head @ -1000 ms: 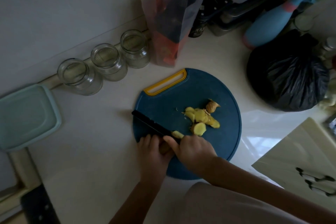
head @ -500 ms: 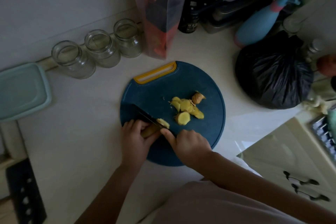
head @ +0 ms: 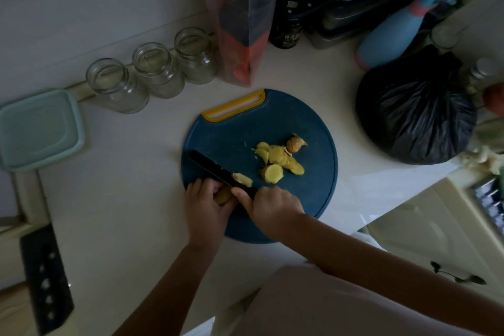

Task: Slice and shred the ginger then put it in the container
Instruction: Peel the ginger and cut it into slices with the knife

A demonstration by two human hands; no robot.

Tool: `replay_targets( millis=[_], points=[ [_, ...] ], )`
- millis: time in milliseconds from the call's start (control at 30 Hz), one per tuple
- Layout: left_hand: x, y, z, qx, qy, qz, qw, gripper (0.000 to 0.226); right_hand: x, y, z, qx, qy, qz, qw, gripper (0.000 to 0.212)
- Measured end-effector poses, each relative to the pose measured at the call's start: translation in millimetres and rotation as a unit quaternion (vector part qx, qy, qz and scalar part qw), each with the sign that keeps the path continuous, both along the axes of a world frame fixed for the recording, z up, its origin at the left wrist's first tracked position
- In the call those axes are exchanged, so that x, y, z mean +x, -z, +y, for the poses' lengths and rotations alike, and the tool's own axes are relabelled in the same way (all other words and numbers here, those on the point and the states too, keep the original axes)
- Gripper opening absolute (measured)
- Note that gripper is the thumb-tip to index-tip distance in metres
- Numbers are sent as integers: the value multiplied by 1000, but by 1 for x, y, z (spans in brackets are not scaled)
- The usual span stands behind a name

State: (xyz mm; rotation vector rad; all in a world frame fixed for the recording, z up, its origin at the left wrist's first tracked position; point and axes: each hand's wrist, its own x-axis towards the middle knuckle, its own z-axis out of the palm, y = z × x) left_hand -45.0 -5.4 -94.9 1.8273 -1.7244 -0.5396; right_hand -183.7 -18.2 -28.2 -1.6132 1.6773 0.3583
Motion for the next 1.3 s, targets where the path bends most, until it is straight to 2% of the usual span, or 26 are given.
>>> replay_targets(
  millis=[100, 133, 200, 267, 400, 500, 533, 600, 733, 800, 900, 967, 1000, 1067, 1133, 1167, 1233, 1300],
  points=[
    [-5, 0, 8, -9, 12, -6, 1000, 39, 5, -7, -9, -8, 32, -15, 999, 53],
    [-7, 0, 12, -5, 23, -14, 1000, 41, 7, -4, -15, -4, 101, -49, 994, 44],
    [-11, 1, 17, 26, 28, -12, 999, 42, 11, -8, -26, 15, 125, -88, 988, 62],
    [-8, 3, 16, 43, 16, -7, 999, 42, 15, -8, -30, 21, 120, -77, 990, 72],
    [-7, -3, 11, 45, 4, 33, 998, 37, 10, -4, -36, 16, 133, -107, 985, 72],
    [-6, -7, 10, 48, -4, 66, 997, 36, 2, -6, -39, 62, 156, -154, 974, 48],
    [-5, -7, 9, 49, -4, 71, 996, 36, -4, -7, -40, 99, 142, -185, 967, 58],
    [-4, -9, 7, 57, -6, 88, 995, 36, -17, -11, -44, 176, 240, -258, 919, 71],
    [-7, -12, 5, 78, -19, 123, 989, 30, -50, -18, -56, 280, 335, -370, 820, 69],
    [-8, -12, 5, 82, -24, 126, 988, 31, -63, -21, -59, 327, 330, -393, 794, 69],
    [-9, -15, 5, 90, -28, 120, 988, 34, -71, -23, -56, 354, 310, -409, 782, 68],
    [-9, -17, 5, 100, -31, 116, 988, 35, -71, -24, -52, 341, 309, -402, 792, 67],
    [-9, -17, 5, 110, -33, 115, 987, 35, -70, -26, -49, 318, 301, -387, 811, 67],
    [-9, -18, 3, 132, -38, 120, 983, 33, -70, -29, -39, 225, 246, -338, 880, 65],
    [-9, -19, 2, 156, -41, 131, 978, 32, -71, -29, -27, 97, 112, -251, 957, 61],
    [-9, -18, 2, 162, -41, 137, 976, 32, -72, -27, -21, 45, 33, -202, 978, 59],
    [-9, -19, 3, 159, -42, 154, 974, 32, -72, -20, -6, -5, -68, -130, 989, 60],
    [-13, -24, 4, 142, -45, 168, 975, 30, -72, -14, 5, -19, -86, -108, 990, 65]
  ],
)
